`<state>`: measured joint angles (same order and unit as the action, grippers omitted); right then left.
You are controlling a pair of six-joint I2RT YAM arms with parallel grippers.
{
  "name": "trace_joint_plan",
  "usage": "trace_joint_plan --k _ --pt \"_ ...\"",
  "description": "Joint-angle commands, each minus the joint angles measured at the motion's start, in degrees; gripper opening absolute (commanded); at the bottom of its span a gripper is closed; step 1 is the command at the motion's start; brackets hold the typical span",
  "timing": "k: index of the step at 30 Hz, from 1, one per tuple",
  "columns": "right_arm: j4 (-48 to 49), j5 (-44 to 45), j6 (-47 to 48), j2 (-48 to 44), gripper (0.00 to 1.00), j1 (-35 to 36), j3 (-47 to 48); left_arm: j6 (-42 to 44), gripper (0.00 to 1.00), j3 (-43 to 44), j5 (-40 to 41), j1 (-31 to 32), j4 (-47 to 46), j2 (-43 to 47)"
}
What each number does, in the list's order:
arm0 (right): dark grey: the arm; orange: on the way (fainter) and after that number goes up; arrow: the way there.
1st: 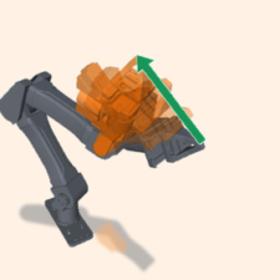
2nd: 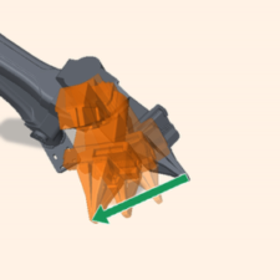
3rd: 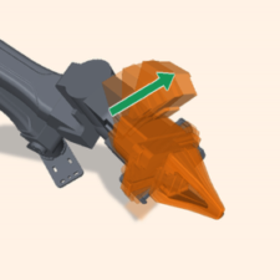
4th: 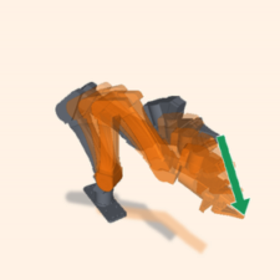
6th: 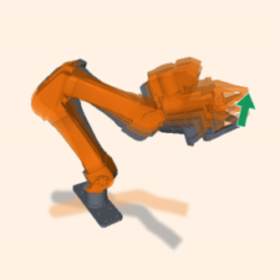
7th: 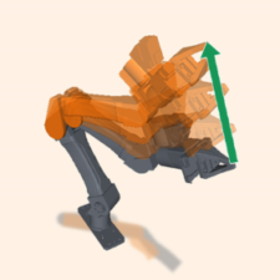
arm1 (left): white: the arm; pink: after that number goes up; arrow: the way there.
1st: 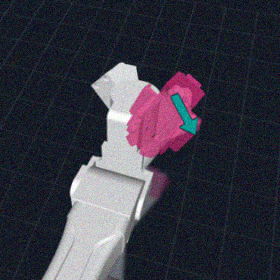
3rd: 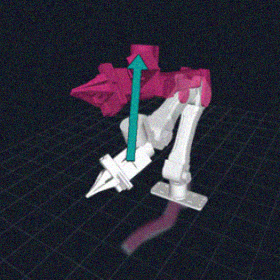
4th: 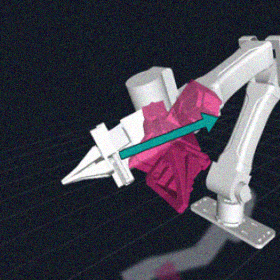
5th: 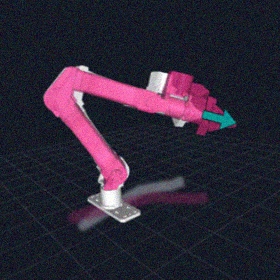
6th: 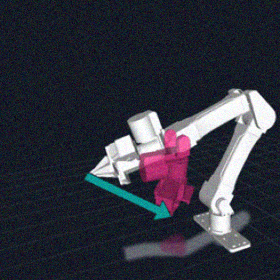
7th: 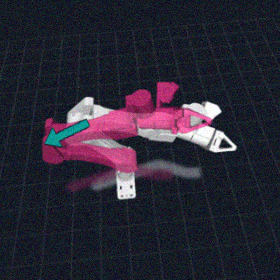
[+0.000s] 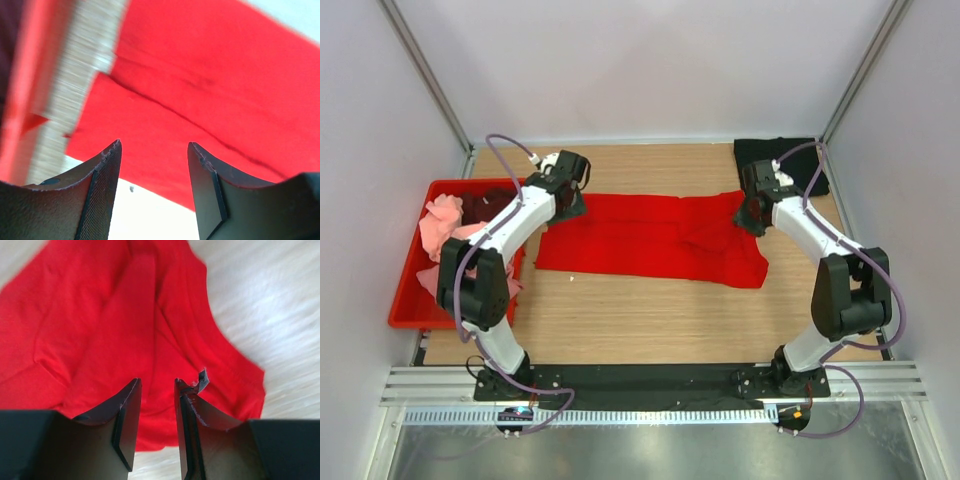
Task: Fold and stack the t-shirts
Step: Fold the tshirt
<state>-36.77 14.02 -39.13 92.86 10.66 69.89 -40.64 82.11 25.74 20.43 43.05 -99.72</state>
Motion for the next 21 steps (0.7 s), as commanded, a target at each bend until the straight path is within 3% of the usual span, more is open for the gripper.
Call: trace_joint_plan --k 1,9,21 --pt "4.67 -5.4 -7.34 -3.39 0.4 0.24 -5.19 3.55 0.57 -1.86 -9.29 -0.39 -4.9 2.25" --pt "15.32 -10.07 -12.37 -1.9 0.42 0.86 -12.23 6.01 0.61 -4.32 -12.11 -0.47 -7.27 5.15" --pt "17.62 -9.54 -14.83 -0.05 0.42 2.18 -13.11 5.31 0.62 -3.44 -14.05 -0.47 -8.51 2.6"
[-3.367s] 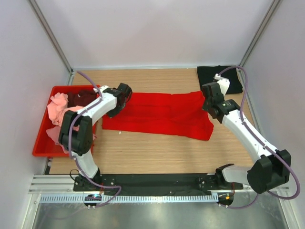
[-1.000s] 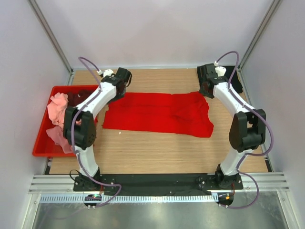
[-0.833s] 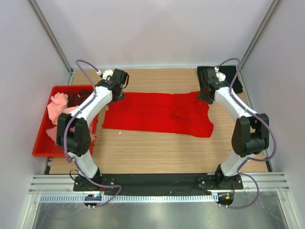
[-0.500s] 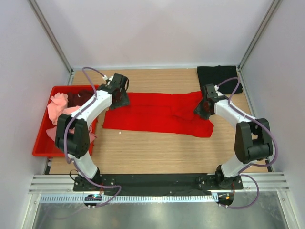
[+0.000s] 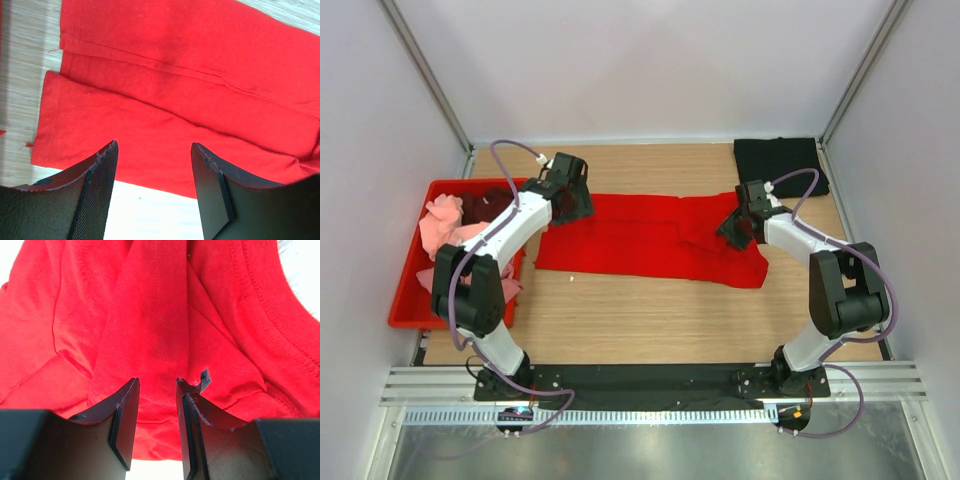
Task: Fold and stack the t-shirts
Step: Fold the tshirt
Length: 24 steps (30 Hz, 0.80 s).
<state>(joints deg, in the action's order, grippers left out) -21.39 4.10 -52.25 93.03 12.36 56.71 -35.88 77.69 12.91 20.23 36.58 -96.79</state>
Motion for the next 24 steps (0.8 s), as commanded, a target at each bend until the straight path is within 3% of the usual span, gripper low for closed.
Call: trace_joint_plan --k 1,13,18,24 --pt "1.53 0.65 -1.89 -0.4 0.42 0.56 -0.02 0.55 0.61 1.06 -1.3 -0.28 -2.12 -0.5" --pt "-3.05 5.04 -0.49 -4.7 0.44 0.56 0.25 2.48 0.6 -0.52 1.6 -0.28 -2.04 0.03" --pt "-3.75 5.39 4.42 -5.15 0.44 0.47 1.73 3.71 0.56 0.71 0.02 -0.28 -2.39 -0.68" --pt "-1.21 1.54 4.09 -4.62 0.46 0.65 -0.71 2.66 0.54 0.62 -3.24 -0.19 -3.35 -0.06"
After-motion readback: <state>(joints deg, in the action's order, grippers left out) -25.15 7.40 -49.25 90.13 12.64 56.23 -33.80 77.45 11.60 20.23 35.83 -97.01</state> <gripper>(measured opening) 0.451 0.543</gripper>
